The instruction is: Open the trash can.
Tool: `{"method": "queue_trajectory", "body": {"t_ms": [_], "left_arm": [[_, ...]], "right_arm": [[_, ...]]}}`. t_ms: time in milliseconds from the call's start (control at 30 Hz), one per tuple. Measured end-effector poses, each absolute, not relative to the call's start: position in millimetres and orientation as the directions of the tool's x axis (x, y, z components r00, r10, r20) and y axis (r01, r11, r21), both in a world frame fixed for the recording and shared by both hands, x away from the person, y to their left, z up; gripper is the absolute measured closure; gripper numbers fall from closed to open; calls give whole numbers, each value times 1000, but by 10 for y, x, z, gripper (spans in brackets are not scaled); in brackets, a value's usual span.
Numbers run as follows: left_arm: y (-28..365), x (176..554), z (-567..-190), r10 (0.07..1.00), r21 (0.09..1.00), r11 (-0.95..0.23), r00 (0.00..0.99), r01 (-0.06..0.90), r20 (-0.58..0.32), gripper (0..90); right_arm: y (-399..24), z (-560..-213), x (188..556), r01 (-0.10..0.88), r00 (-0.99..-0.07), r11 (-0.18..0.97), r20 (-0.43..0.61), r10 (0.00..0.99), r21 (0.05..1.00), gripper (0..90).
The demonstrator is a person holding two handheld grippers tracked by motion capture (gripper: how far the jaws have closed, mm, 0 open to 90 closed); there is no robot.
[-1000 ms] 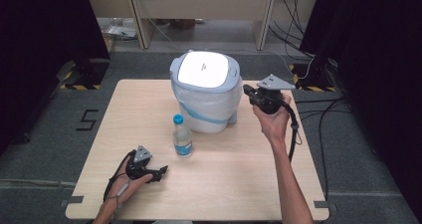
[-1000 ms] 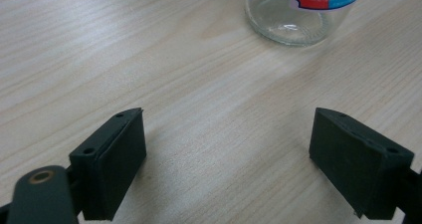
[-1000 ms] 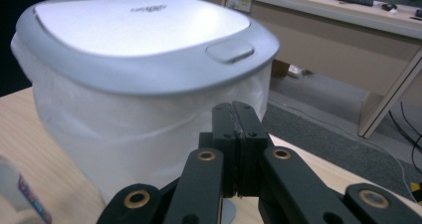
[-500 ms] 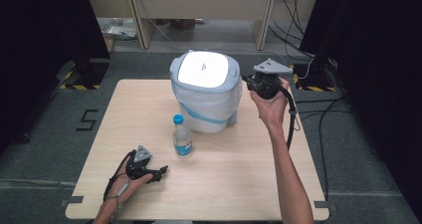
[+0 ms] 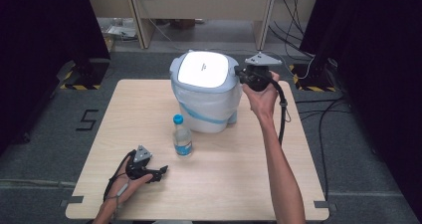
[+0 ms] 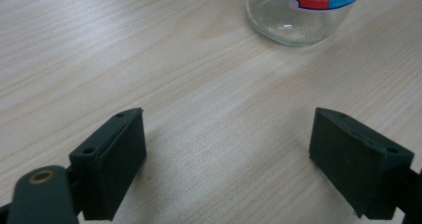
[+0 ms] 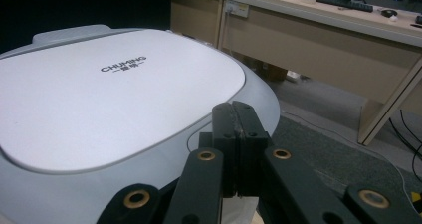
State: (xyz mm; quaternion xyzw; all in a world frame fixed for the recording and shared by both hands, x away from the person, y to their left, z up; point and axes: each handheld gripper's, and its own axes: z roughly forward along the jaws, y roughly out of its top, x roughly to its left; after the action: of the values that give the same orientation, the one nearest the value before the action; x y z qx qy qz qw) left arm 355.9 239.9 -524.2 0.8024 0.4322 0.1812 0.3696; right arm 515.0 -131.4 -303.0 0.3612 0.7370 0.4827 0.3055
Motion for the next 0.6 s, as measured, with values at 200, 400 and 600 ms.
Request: {"method": "queue_trajectory", "body": {"t_ms": [200, 400, 600], "left_arm": [[2400, 3559, -5242, 827, 750, -353, 561, 560, -29, 136], [2399, 3559, -5242, 827, 750, -353, 561, 560, -29, 136], [2399, 3559, -5242, 827, 750, -353, 561, 560, -29, 136]], "right_arm": [[-1268, -3053, 5210, 242, -553, 275, -100, 827, 931, 891], [-1235, -3058, 5235, 242, -548, 279, -106, 829, 929, 896], [-1254, -3046, 5263, 267, -520, 331, -154, 840, 905, 900]]}}
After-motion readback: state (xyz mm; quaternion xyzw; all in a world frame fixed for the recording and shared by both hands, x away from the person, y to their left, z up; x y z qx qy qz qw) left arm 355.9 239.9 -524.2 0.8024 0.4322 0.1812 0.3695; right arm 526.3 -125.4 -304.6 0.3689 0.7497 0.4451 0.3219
